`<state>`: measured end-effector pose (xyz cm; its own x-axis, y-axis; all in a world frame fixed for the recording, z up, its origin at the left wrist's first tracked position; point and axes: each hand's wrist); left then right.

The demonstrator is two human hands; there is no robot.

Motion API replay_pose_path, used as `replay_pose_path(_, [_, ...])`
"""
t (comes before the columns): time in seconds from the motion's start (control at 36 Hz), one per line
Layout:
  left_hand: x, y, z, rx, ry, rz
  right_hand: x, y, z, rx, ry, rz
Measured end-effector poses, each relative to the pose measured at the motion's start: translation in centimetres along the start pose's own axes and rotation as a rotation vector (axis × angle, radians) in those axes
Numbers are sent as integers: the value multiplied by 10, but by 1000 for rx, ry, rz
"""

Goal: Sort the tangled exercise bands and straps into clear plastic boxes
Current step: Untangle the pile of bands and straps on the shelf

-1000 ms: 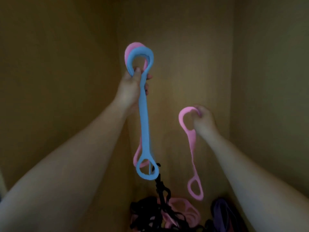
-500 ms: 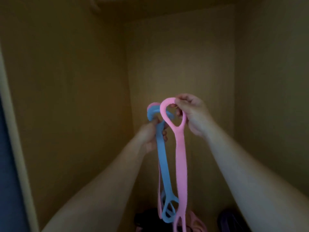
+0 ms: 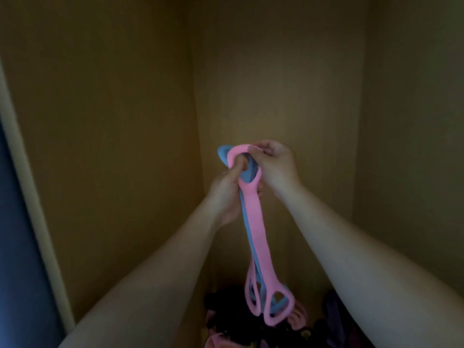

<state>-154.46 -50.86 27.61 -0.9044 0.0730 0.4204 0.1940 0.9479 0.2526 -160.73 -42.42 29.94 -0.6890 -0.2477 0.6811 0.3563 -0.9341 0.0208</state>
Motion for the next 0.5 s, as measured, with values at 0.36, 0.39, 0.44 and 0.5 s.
replay_pose_path(0.36, [-8,-21,-4,42,-105,-142,-154,-27,-139,-110,798,634])
replay_pose_path(0.39, [-9,-22,-7,41,-112,-143,-160,-22,-145,-77,828,680])
replay_pose_path(0.44, [-11,-25,-13,38,-117,-144,-166,-9,-151,-65,837,779])
replay_pose_path(0.5, [-14,-29,-16,36,-118,-146,-166,1,-150,-112,817,868])
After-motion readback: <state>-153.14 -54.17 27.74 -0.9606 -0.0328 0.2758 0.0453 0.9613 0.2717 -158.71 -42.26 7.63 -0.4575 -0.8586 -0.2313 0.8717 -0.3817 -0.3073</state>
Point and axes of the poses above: each hand's wrist, its own x-axis towards the middle knuckle, its own y-axis out of the palm, z = x × y, and after that the axes turned 10 degrees about z, right-handed
